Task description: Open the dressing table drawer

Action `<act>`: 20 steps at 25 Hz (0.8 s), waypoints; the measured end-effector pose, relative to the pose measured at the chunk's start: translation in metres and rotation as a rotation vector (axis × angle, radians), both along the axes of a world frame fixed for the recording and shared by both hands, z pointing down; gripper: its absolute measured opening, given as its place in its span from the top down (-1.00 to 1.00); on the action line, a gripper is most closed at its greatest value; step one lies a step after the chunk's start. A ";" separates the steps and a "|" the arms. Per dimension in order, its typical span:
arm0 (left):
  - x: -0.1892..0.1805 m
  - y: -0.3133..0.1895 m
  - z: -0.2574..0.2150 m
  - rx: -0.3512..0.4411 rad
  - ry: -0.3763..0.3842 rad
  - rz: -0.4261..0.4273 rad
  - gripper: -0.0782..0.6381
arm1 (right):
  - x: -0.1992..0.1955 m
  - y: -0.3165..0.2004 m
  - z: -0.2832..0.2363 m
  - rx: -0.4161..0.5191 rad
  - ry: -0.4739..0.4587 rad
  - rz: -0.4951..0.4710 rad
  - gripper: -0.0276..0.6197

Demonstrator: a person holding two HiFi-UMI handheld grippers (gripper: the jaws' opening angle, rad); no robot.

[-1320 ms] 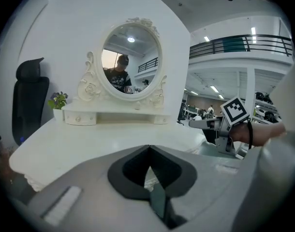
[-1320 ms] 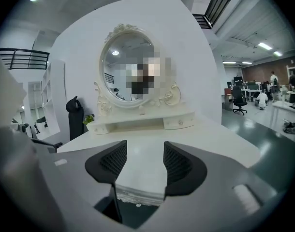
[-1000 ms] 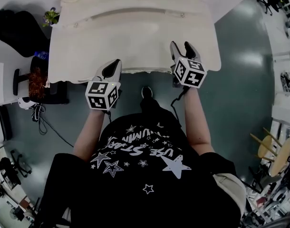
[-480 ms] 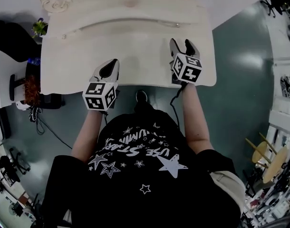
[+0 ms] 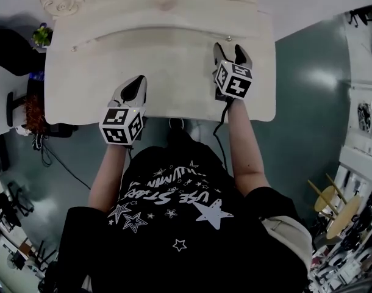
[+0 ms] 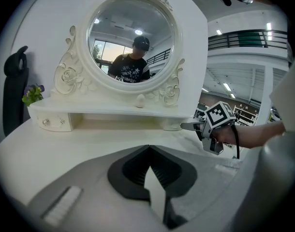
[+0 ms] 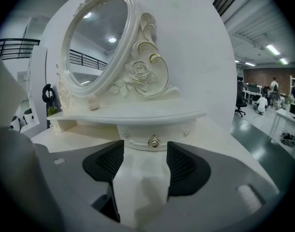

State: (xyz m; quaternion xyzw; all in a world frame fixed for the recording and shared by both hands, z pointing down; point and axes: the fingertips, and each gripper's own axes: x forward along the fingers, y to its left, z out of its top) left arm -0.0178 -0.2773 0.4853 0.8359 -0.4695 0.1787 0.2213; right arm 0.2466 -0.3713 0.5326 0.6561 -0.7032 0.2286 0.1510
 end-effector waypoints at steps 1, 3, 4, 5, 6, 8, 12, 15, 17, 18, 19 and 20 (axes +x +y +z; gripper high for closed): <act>-0.001 -0.002 0.002 -0.005 -0.002 -0.004 0.78 | 0.001 -0.003 0.002 -0.004 0.003 0.002 -0.03; -0.002 -0.005 0.005 -0.011 -0.004 -0.014 0.78 | 0.003 -0.010 0.007 -0.012 0.014 0.004 -0.02; -0.001 -0.007 0.007 -0.013 -0.003 -0.018 0.78 | 0.004 -0.012 0.009 -0.016 0.020 0.004 -0.02; 0.000 -0.008 0.007 -0.015 -0.002 -0.021 0.78 | 0.006 -0.014 0.010 -0.019 0.026 0.003 -0.01; 0.001 -0.009 0.008 -0.018 -0.002 -0.021 0.78 | 0.007 -0.016 0.012 -0.022 0.032 0.002 0.00; 0.002 -0.011 0.009 -0.022 -0.002 -0.020 0.78 | 0.008 -0.019 0.014 -0.030 0.042 -0.002 0.06; 0.003 -0.014 0.011 -0.027 -0.006 -0.022 0.78 | 0.010 -0.026 0.018 -0.034 0.074 0.004 0.21; 0.003 -0.014 0.013 -0.035 -0.010 -0.021 0.78 | 0.011 -0.029 0.019 -0.038 0.101 0.009 0.29; 0.003 -0.015 0.015 -0.041 -0.012 -0.021 0.78 | 0.012 -0.029 0.021 -0.042 0.110 0.016 0.35; 0.003 -0.015 0.016 -0.044 -0.012 -0.021 0.78 | 0.013 -0.030 0.021 -0.045 0.113 0.021 0.37; 0.004 -0.015 0.016 -0.045 -0.011 -0.021 0.78 | 0.014 -0.030 0.022 -0.047 0.116 0.025 0.41; 0.005 -0.016 0.016 -0.046 -0.010 -0.020 0.78 | 0.014 -0.029 0.022 -0.049 0.119 0.027 0.43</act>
